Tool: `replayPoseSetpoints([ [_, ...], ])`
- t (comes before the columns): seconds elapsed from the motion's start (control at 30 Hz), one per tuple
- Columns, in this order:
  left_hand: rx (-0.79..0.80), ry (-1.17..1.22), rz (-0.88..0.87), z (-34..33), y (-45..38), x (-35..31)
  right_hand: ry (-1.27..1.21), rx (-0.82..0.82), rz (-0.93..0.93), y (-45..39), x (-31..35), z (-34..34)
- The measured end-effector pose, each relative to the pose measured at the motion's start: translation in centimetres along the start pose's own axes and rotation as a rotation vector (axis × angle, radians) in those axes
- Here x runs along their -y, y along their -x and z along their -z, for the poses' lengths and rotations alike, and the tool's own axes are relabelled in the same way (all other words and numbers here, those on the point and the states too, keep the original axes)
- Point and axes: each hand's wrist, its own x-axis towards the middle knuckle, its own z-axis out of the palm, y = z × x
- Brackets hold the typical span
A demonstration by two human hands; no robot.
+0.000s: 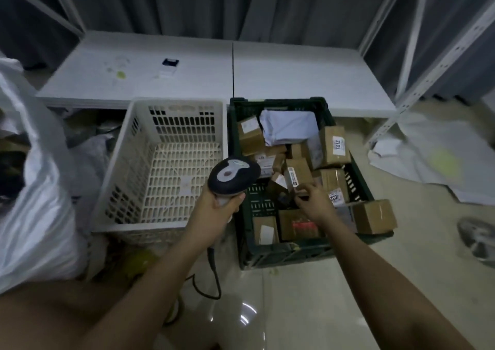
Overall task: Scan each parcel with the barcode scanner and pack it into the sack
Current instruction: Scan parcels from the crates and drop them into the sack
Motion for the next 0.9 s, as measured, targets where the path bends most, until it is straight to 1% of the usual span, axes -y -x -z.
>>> replayPoseSetpoints([
  [0.17,-0.035,-0.016,0.062,-0.2,-2.0,2.7,0.05,0.001,-0.14,-4.3,-0.6,-1.8],
  [0.33,-0.045,0.011,0.118,0.7,-3.2,4.8,0.266,0.01,-0.29,-7.5,-1.2,-4.3],
  [0.43,-0.071,0.044,0.151,1.1,-3.6,5.6,0.351,0.024,-0.344,-8.6,-1.6,-5.5],
  [0.53,-0.082,0.055,0.168,1.3,-3.6,6.4,0.389,-0.016,-0.401,-8.8,-1.4,-6.3],
  [0.67,-0.06,0.055,0.17,1.4,-3.2,6.9,0.328,-0.003,-0.439,-8.6,-0.9,-6.5],
  [0.77,-0.063,0.063,0.158,1.3,-2.7,6.7,0.215,0.029,-0.434,-8.3,-0.3,-6.0],
  [0.83,-0.065,0.079,0.15,1.6,-2.3,6.5,0.114,-0.012,-0.405,-7.7,0.3,-5.3],
  [0.9,-0.077,0.097,0.149,2.2,-2.0,6.2,-0.038,-0.094,-0.335,-6.8,1.3,-4.3],
])
